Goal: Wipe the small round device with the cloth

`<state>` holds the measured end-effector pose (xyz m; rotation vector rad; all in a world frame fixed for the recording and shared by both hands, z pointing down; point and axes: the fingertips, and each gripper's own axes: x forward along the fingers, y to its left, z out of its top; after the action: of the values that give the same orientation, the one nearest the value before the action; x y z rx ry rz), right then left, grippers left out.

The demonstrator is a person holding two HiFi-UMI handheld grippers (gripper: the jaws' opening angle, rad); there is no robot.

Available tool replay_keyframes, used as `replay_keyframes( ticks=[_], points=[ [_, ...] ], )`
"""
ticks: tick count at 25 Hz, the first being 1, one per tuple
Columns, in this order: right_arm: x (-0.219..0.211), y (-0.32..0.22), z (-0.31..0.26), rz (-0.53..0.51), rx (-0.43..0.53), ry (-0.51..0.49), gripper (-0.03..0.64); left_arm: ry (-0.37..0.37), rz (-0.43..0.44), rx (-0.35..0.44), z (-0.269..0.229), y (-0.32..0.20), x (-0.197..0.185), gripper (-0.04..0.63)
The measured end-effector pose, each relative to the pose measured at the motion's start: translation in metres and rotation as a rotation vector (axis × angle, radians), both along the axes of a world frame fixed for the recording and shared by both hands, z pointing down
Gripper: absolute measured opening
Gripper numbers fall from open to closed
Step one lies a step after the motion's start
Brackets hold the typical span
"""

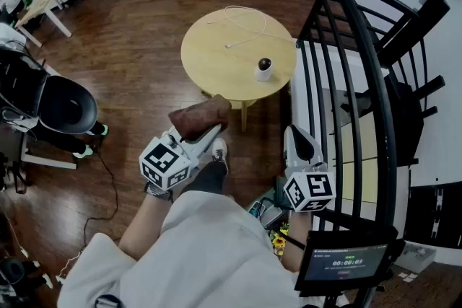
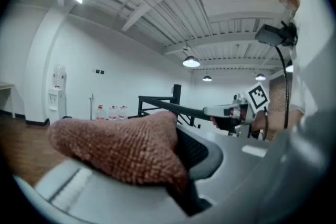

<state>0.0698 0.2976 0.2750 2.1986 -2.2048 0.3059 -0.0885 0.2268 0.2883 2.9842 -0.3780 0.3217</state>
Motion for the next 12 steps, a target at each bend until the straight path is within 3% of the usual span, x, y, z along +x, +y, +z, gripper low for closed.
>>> replay_keyframes(
  ticks=[5,8,12],
  points=[
    [0.023,-0.031,0.014,0.015,-0.043,-0.008,0.002,0.025,0.094,0.012,0.009,-0.023,0.029,0.044],
    [0.041,-0.055,0.01,0.041,-0.046,-0.004,0.002,-0.003,0.172,0.064,0.009,-0.041,0.052,0.044],
    [0.054,-0.088,0.007,0.047,-0.056,0.027,0.002,-0.013,0.206,0.058,0.012,-0.076,0.073,0.044]
  ],
)
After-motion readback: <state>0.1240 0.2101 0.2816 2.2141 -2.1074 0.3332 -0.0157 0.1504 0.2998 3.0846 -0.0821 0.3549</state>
